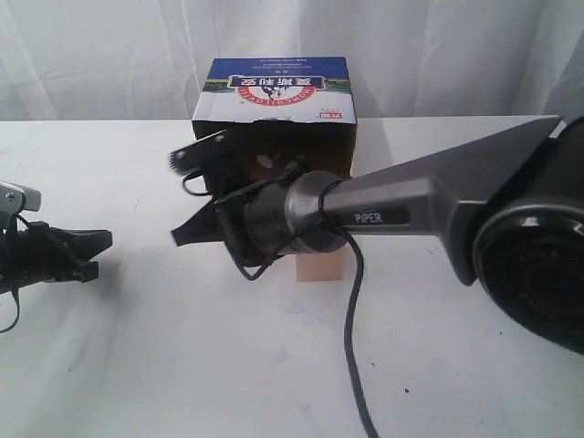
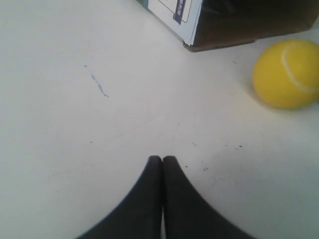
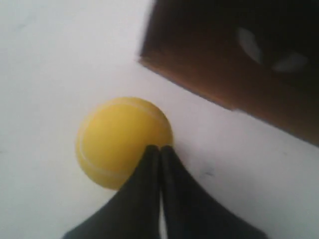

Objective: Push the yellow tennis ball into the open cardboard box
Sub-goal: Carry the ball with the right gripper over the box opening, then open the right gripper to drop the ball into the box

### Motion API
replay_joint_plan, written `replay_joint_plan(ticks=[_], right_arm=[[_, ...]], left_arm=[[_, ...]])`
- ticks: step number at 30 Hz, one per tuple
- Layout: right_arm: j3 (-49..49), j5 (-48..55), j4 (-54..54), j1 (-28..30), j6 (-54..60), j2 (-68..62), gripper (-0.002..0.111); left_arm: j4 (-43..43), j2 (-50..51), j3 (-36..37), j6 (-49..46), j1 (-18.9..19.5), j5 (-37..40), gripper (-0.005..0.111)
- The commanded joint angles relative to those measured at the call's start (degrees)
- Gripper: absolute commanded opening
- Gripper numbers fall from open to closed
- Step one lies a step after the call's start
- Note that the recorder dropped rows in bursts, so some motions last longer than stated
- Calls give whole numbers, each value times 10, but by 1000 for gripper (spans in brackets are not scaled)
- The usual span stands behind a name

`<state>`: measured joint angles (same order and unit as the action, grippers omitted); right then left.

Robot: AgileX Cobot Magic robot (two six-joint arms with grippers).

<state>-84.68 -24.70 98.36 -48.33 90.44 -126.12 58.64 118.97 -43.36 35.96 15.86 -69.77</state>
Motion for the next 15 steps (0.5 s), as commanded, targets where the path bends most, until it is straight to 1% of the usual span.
replay_joint_plan(ticks=[1,8,15], right_arm=[[-13,-28,16,-11,-3,10,0],[-13,-14,16,-32,13,26,0],[-13,-24,16,-54,27,29,0]], left_arm=[[-2,-2,-1,1,1,-2,0],[-5,-2,-1,1,1,-2,0],[-5,-2,-1,0,1,-2,0]])
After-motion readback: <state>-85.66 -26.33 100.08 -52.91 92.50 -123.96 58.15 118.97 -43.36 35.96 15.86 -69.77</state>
